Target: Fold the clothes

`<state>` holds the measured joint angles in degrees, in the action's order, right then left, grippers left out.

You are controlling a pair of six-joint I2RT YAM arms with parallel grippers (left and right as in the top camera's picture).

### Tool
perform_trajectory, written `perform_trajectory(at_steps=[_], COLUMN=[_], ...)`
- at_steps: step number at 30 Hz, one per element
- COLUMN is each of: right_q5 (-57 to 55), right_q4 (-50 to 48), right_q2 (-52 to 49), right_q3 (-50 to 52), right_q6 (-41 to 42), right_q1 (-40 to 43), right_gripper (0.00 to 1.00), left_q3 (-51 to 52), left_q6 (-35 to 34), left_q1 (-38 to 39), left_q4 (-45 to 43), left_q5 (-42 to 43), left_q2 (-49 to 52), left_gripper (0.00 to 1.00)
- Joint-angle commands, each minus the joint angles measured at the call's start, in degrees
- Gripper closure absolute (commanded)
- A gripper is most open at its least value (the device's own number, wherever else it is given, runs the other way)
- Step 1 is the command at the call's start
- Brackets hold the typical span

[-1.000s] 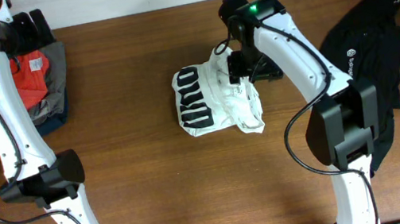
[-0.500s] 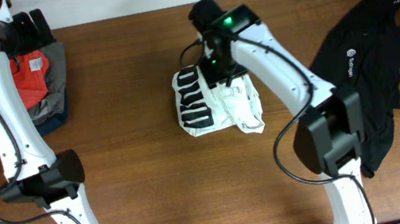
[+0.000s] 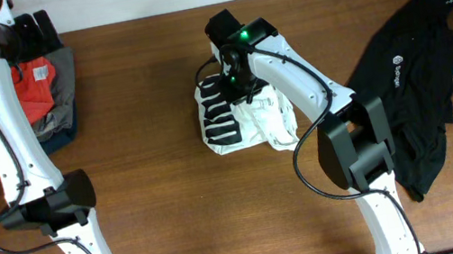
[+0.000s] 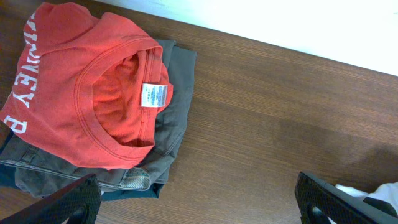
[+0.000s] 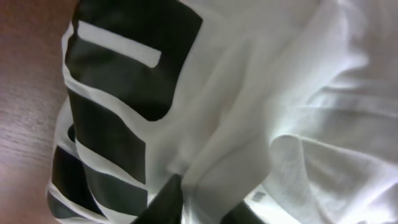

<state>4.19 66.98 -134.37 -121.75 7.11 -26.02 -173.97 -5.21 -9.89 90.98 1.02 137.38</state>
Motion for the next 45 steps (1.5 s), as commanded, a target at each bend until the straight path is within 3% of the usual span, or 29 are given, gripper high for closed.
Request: perform_trajectory(at_steps=[1, 3, 8, 15, 19, 31, 32, 33, 35, 36, 38, 45], right_q5=[-0.15, -0.11, -0.02, 8.63, 14.19, 13.38, 13.09, 12.92, 12.26, 11.61, 11.41, 11.5], right_q4=[-0.42, 0.13, 4.9, 12.76, 12.11, 10.99, 10.6, 10.21, 9.68, 9.6, 9.94, 15.52], right_q2=[-0.98, -0.85, 1.42, 3.52, 3.32, 2.75, 2.75, 2.75, 2.75, 2.75, 2.75, 5.31], right_q3=[-0.96, -1.16, -3.1, -8.59, -6.08, -0.59, 0.2, 0.96, 2.58, 3.26, 3.34, -5.16], right_q6=[-0.31, -0.28, -0.33, -8.04, -12.92, -12.68, -12.7, -12.7, -12.68, -12.66, -12.2, -10.05], right_q1=[0.59, 1.51, 4.76, 10.6, 13.86, 21.33, 21.62, 21.68, 21.84, 21.86, 22.01, 25.09], right_gripper=[0.89, 0.96, 0.96, 0.96, 0.96, 0.95, 0.91, 0.72, 0.18, 0.05, 0.01, 0.01], left_q3=[-0.39, -0.39, -0.39, -0.39, -0.39, -0.39, -0.39, -0.39, -0.39, -0.39, -0.39, -0.39], left_q6=[0.94, 0.94, 0.94, 0.96, 0.96, 0.96, 0.96, 0.96, 0.96, 0.96, 0.96, 2.69], left_q1=[0.02, 0.02, 0.02, 0.09, 0.09, 0.09, 0.09, 0.09, 0.09, 0.09, 0.09, 0.87], left_q4=[-0.15, -0.13, -0.02, 0.04, 0.09, 0.94, 1.07, 1.18, 1.49, 1.68, 1.95, 2.14], left_q5=[-0.35, -0.35, -0.37, -0.37, -0.37, -0.37, -0.37, -0.37, -0.37, -0.37, -0.37, 2.47], left_q2=[0.96, 0.96, 0.94, 0.96, 0.96, 1.01, 1.05, 1.07, 1.27, 1.44, 1.51, 1.6], left_gripper=[0.01, 0.01, 0.01, 0.01, 0.01, 0.01, 0.01, 0.01, 0.01, 0.01, 0.01, 0.01])
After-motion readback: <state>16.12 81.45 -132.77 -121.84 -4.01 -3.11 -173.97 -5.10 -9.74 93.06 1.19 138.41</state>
